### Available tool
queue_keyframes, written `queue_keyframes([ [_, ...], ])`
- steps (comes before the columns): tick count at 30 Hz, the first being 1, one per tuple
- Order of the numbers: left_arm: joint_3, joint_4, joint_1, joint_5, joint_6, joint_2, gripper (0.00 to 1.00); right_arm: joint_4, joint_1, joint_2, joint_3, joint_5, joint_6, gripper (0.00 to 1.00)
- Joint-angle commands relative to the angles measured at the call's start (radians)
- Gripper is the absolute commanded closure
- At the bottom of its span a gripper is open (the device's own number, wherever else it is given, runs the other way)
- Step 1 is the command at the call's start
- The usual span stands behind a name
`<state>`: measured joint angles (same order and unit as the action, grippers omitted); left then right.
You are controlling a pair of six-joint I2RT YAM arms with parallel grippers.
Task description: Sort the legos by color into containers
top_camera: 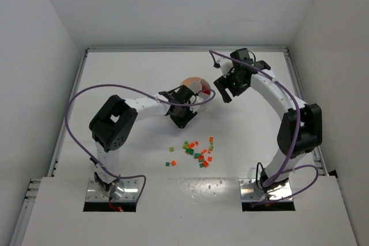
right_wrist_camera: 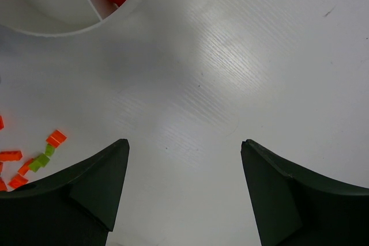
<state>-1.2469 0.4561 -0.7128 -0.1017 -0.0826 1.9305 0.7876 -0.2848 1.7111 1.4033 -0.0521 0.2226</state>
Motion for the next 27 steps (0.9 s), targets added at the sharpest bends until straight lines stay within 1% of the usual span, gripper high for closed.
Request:
queue_keyframes([
  [1, 0.082, 0.061, -0.013, -0.056, 0.0, 0.033, 0.64, -0.013, -0.005, -0.01, 0.042, 0.0, 0.011, 0.21],
  [7, 0.107, 0.072, -0.013, -0.056, -0.019, -0.066, 0.66, -0.013, -0.014, -0.01, 0.042, 0.0, 0.011, 0.21],
  [9, 0.107, 0.082, -0.022, -0.056, -0.028, -0.076, 0.66, -0.013, -0.014, -0.01, 0.042, 0.0, 0.011, 0.21],
  [12, 0.107, 0.102, -0.022, -0.056, -0.028, -0.097, 0.7, -0.013, -0.014, -0.01, 0.042, 0.0, 0.011, 0.21],
  [14, 0.107, 0.102, -0.022, -0.067, -0.028, -0.122, 0.77, -0.013, -0.014, -0.01, 0.042, 0.0, 0.011, 0.21],
  [16, 0.118, 0.102, -0.022, -0.067, -0.028, -0.165, 0.83, -0.013, -0.014, -0.01, 0.042, 0.0, 0.011, 0.24],
  [20, 0.127, 0.092, -0.022, -0.088, -0.038, -0.248, 0.87, -0.013, -0.014, -0.019, 0.042, 0.0, 0.011, 0.24],
  [22, 0.127, 0.092, -0.022, -0.089, -0.039, -0.258, 0.74, -0.013, -0.014, -0.019, 0.033, 0.0, 0.011, 0.24],
  [23, 0.127, 0.092, -0.022, -0.098, -0.039, -0.258, 0.61, -0.013, -0.014, -0.019, 0.033, 0.0, 0.011, 0.24],
  [25, 0.127, 0.092, -0.022, -0.098, -0.052, -0.258, 0.49, -0.013, -0.014, -0.019, 0.033, 0.0, 0.011, 0.24],
  [27, 0.127, 0.092, -0.022, -0.107, -0.091, -0.22, 0.45, -0.013, -0.014, -0.019, 0.033, 0.0, 0.011, 0.24],
])
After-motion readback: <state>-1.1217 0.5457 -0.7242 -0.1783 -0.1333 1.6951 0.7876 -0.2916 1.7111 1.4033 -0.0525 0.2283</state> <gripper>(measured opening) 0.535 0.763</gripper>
